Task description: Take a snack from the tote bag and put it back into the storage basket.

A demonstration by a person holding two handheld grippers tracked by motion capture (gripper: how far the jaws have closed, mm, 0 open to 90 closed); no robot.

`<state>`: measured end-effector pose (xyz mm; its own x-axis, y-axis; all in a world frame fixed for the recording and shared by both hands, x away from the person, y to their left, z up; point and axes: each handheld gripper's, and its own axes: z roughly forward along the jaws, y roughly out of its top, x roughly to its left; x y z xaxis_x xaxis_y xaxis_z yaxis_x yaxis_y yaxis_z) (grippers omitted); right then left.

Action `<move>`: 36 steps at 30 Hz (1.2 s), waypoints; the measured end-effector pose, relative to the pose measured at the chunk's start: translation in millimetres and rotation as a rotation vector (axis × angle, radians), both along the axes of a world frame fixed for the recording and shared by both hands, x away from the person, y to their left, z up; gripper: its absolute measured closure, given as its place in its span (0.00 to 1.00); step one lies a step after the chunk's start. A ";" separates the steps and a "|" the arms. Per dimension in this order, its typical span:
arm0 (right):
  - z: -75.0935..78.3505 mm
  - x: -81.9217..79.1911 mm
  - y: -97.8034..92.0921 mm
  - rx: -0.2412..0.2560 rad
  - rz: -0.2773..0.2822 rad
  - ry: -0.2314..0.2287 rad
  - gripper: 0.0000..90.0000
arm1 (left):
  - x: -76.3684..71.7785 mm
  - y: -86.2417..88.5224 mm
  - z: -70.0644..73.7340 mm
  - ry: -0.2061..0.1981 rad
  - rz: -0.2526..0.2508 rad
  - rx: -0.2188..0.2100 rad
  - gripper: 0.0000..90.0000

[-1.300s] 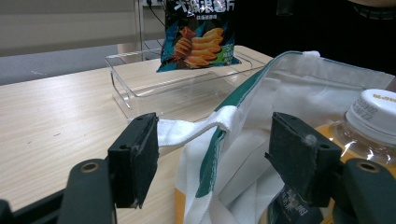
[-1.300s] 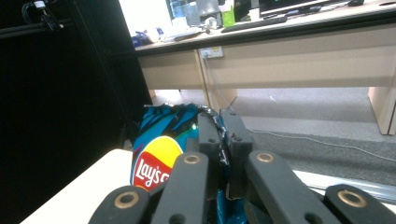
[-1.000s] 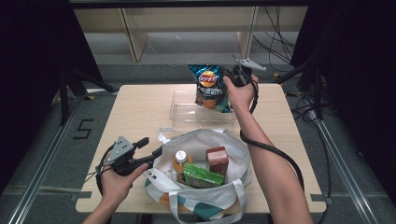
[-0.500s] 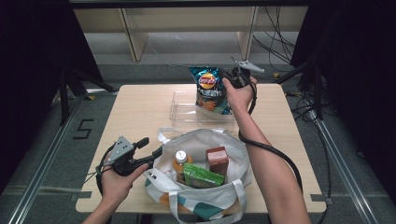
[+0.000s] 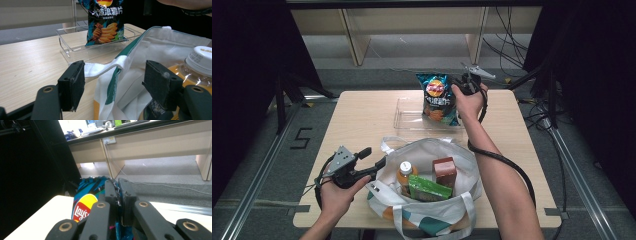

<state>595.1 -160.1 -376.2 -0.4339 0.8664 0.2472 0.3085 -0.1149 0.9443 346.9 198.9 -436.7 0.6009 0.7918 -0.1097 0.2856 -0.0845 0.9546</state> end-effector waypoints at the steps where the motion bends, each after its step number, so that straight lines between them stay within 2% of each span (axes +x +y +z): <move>1: 0.1 -2.2 1.7 0.037 -0.013 0.029 0.96 | 0.1 -0.1 -0.1 0.000 -0.001 0.003 0.36; 2: 0.1 -2.2 1.7 0.037 -0.013 0.029 0.96 | 0.1 -0.1 -0.1 0.000 -0.001 0.003 0.36; 3: -0.1 -1.2 -0.6 0.013 -0.014 0.028 0.96 | 0.1 -0.3 0.0 -0.001 -0.002 0.002 0.36; 4: -0.8 -1.5 -1.6 0.015 -0.019 0.042 0.95 | -0.1 -0.6 0.2 -0.003 -0.002 0.001 0.36; 8: -1.6 0.2 -5.3 0.021 -0.022 0.034 0.94 | 0.1 -0.1 -0.1 0.000 -0.003 0.004 0.36; 10: -2.0 1.4 -8.0 -0.002 -0.022 0.024 0.94 | -0.2 0.1 0.1 0.002 0.001 0.006 0.36; 11: -1.9 0.3 -7.3 0.019 -0.030 0.043 0.94 | -0.3 0.0 0.2 0.002 0.001 0.005 0.36; 12: -2.5 1.7 -10.3 0.002 -0.024 0.026 0.94 | -0.4 0.0 0.3 0.001 0.001 0.005 0.36; 14: -0.9 1.3 -10.8 0.019 -0.037 0.045 0.94 | -0.5 0.0 0.3 0.001 0.002 0.004 0.36; 23: -1.3 2.6 -14.1 -0.027 -0.054 0.045 0.91 | -0.6 -0.2 0.4 0.001 0.002 0.003 0.36; 25: -1.3 3.3 -15.3 -0.040 -0.053 0.042 0.88 | -0.4 0.1 0.3 0.002 0.001 0.004 0.36; 27: -0.5 2.6 -15.4 -0.046 -0.056 0.066 0.84 | -0.4 0.0 0.1 0.003 0.000 0.004 0.36; 30: -3.2 5.1 -19.6 -0.090 -0.052 0.038 0.74 | -0.4 -0.1 0.1 0.003 -0.001 0.007 0.36; 32: -4.0 5.0 -20.4 -0.094 -0.067 0.038 0.67 | -0.6 -0.4 0.3 0.001 -0.001 0.005 0.36; 34: -3.4 4.9 -21.8 -0.101 -0.073 0.045 0.63 | -0.6 -0.5 0.3 0.000 -0.002 0.008 0.36; 35: -3.2 5.4 -23.4 -0.111 -0.059 0.026 0.62 | -0.6 -0.5 0.3 0.000 -0.002 0.008 0.36; 36: -3.2 5.4 -23.4 -0.111 -0.059 0.026 0.62 | -0.6 -0.6 0.3 0.000 -0.003 0.008 0.36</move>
